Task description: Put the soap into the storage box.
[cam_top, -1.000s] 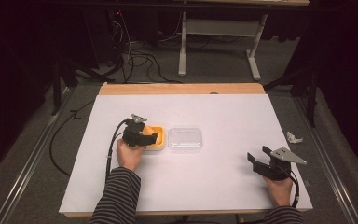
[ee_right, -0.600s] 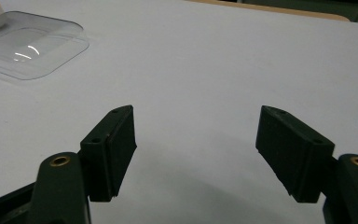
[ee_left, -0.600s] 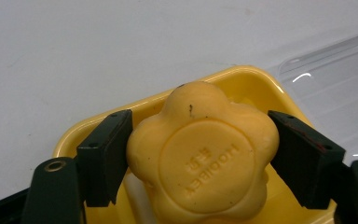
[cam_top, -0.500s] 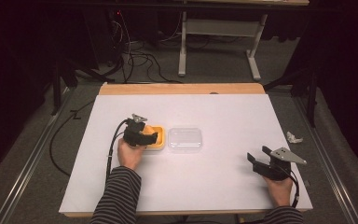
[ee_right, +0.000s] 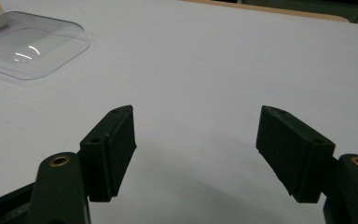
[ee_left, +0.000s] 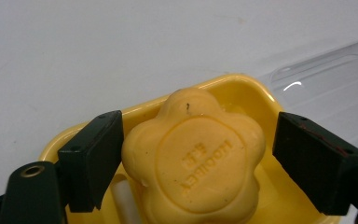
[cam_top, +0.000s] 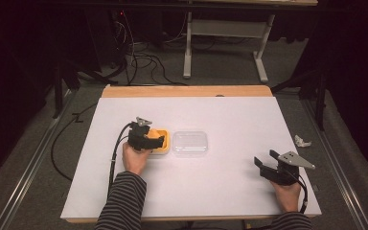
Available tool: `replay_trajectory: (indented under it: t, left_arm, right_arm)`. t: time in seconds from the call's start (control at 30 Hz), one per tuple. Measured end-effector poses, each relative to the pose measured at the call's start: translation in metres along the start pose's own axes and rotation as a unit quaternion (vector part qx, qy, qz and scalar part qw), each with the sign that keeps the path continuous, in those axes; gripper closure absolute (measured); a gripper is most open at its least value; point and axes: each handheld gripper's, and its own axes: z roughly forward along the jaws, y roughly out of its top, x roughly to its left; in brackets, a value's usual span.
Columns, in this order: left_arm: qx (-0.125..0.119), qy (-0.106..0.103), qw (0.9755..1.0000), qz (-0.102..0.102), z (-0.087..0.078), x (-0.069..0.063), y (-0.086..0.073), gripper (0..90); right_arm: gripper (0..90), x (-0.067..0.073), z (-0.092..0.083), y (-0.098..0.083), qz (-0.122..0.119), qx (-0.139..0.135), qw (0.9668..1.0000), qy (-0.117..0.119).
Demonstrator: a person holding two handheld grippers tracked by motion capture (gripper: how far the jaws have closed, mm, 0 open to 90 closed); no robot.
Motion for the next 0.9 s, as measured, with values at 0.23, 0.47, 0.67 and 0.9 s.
replay_trajectory:
  t: [0.23, 0.47, 0.67, 0.9]
  left_arm:
    - [-0.028, 0.005, 0.9996, 0.003, -0.020, 0.002, 0.003, 16.4]
    - [-0.058, 0.003, 0.9983, 0.005, -0.036, 0.000, 0.003, 17.0]
    - [-0.082, -0.005, 0.9965, 0.015, -0.050, -0.007, 0.004, 17.2]
    - [-0.108, -0.021, 0.9939, 0.007, -0.061, -0.011, -0.003, 18.5]
  right_arm:
    - [28.6, 0.000, 0.000, 0.000, 0.000, -0.001, 1.0000, 0.000]
    - [28.6, 0.000, 0.000, 0.000, -0.002, -0.003, 1.0000, 0.000]
    - [28.6, 0.000, 0.000, 0.000, -0.002, -0.002, 1.0000, -0.001]
    - [28.6, 0.000, 0.000, 0.000, -0.002, -0.002, 1.0000, -0.001]
